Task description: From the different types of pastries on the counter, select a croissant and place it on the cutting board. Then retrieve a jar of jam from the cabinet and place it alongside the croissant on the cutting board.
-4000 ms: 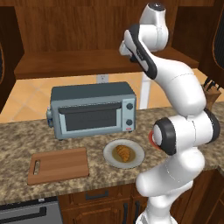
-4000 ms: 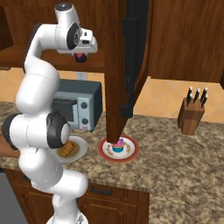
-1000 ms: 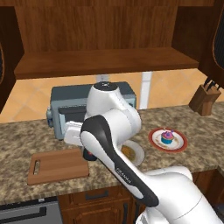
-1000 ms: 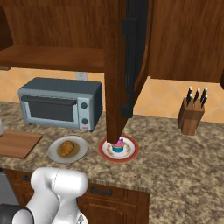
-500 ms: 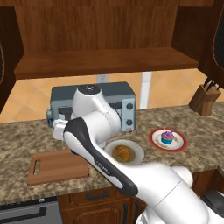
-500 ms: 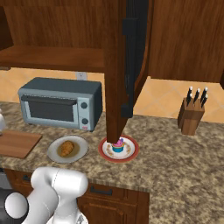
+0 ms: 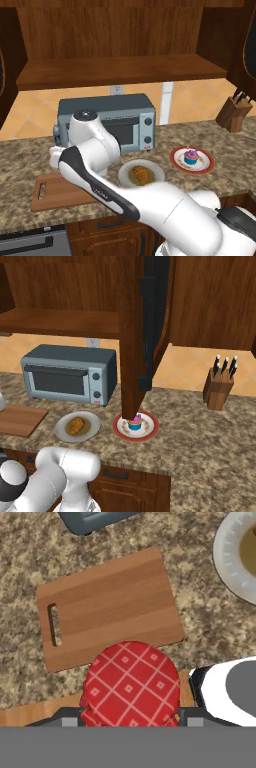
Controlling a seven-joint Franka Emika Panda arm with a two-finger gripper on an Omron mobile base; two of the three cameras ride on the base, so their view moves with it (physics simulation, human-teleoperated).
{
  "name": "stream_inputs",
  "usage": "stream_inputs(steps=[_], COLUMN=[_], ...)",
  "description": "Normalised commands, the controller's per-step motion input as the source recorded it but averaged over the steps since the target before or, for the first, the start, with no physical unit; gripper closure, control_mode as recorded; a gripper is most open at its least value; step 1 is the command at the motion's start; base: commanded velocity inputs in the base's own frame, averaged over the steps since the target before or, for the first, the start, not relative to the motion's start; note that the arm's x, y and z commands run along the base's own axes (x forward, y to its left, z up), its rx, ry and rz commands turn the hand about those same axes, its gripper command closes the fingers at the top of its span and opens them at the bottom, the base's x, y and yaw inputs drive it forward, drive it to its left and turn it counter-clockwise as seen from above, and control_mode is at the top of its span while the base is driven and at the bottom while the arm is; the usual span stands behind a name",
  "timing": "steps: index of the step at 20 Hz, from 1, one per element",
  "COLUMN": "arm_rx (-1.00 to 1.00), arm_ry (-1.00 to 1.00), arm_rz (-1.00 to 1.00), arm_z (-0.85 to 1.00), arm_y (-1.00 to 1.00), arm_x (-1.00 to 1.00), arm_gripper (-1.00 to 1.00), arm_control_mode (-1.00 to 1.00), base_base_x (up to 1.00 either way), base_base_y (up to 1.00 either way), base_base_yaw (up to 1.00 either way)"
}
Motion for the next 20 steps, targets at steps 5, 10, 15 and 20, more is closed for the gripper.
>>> stream_inputs(steps=[5,10,15,20], arm_rx=[0.01,-0.01,-0.02,-0.12], arm_ry=[-0.08,-0.07,0.0,0.08], arm_rz=[0.01,0.1,0.02,0.0], arm_z=[-0.07,-0.25,-0.32,-0.68], arm_y=[0.4,-0.06,0.19,0.02], arm_x=[0.3,0.82,0.0,-0.01], arm_gripper=[1.0,1.0,1.0,1.0], arm_control_mode=[-1.0,-1.0,-1.0,-1.0], base_base_x=[0.0,0.0,0.0,0.0], base_base_y=[0.0,0.0,0.0,0.0], base_base_yaw=[0.0,0.0,0.0,0.0])
